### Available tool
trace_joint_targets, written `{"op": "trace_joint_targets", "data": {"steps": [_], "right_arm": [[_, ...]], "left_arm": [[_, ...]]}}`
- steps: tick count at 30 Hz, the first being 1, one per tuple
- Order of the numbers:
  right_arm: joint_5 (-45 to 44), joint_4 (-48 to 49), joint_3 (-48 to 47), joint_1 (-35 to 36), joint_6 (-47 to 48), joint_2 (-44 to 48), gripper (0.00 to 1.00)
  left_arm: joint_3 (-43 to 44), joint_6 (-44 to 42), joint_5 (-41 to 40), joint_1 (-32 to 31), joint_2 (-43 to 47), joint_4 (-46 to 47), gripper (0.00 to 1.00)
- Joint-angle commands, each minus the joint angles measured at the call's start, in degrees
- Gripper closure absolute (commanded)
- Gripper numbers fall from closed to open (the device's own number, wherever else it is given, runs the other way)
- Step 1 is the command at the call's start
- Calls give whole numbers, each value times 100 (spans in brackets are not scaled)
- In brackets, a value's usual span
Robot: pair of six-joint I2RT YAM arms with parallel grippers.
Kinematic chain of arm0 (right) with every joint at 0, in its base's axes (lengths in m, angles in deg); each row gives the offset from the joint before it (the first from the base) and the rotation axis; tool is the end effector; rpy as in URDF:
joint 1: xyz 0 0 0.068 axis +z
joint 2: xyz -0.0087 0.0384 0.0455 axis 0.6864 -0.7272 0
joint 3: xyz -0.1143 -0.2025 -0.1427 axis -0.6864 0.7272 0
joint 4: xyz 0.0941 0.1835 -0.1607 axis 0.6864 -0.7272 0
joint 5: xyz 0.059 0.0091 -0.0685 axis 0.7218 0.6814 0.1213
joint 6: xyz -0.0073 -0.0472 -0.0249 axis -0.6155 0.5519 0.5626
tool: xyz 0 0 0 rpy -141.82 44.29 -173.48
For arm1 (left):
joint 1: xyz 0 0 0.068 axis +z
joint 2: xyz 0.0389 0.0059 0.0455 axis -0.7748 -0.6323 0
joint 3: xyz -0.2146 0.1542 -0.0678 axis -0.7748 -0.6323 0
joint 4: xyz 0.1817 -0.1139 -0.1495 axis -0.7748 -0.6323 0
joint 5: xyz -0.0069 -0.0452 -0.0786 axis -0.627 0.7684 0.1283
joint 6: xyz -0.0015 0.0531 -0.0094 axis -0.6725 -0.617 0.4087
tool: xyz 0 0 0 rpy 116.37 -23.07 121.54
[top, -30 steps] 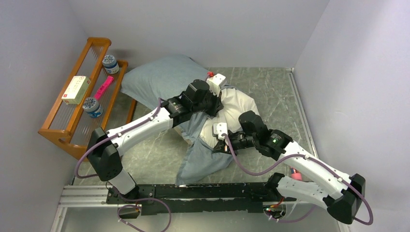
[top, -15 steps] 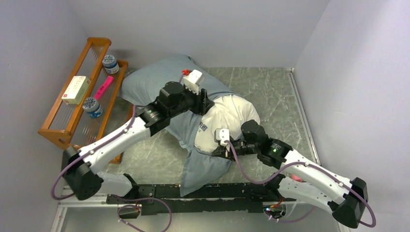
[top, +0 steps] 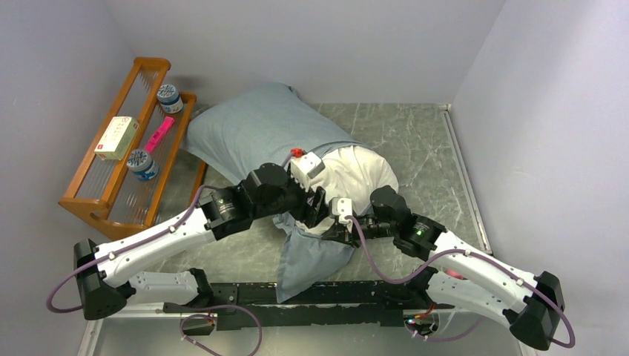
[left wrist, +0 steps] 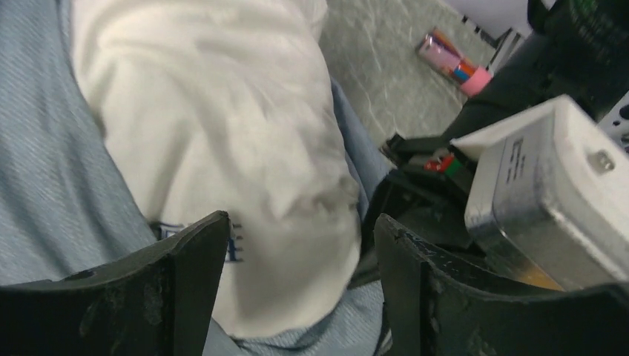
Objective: Remove the pillowcase from the pillow
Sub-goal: Remove the pillow from the pillowcase.
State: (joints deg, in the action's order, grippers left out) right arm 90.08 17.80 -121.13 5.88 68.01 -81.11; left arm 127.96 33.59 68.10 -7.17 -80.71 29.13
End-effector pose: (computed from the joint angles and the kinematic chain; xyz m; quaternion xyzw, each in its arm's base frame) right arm 0.1090 0.1574 0.2689 -0.5832 0.5790 0.3765 0.4276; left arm 0.1376 -0.2228 0.3627 0.3046 0.7656 -0.3555 0.4412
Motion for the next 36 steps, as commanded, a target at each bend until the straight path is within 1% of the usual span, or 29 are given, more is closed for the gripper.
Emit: {"op": "trace_joint_targets", "data": {"steps": [1, 6, 8, 13, 21, 22, 24, 26, 30, 31, 36], "right_arm": [[152, 583, -5, 32, -75, 134, 100], [186, 657, 17, 33, -134, 165, 100], [187, 628, 2, 31, -120, 171, 100], [194, 590, -25, 34, -88, 175, 100], [186, 576, -14, 33, -97, 232, 100], [181, 573, -17, 29, -100, 241, 100], [185, 549, -17, 34, -92, 248, 100], [195, 517, -24, 26, -80, 252, 100], [188, 448, -35, 30, -62, 306, 100], [187, 431, -37, 29, -61, 327, 100], [268, 274, -58, 26, -19, 395, 100]], "left_arm": [[98, 395, -588, -402, 143, -562, 23], [157, 686, -999, -541, 9, -891, 22], [149, 763, -1045, -585, -87, -915, 22], [91, 858, -1452, -669, -331, -871, 22], [-70, 856, -1403, -692, -906, -531, 23], [-85, 854, -1473, -691, -971, -522, 26], [-114, 813, -1579, -692, -1076, -432, 37], [-90, 743, -1694, -693, -1164, -337, 52], [108, 529, -1891, -683, -1335, -218, 87], [155, 480, -1891, -675, -1375, -176, 94], [409, 292, -1743, -561, -1518, 129, 95]]}}
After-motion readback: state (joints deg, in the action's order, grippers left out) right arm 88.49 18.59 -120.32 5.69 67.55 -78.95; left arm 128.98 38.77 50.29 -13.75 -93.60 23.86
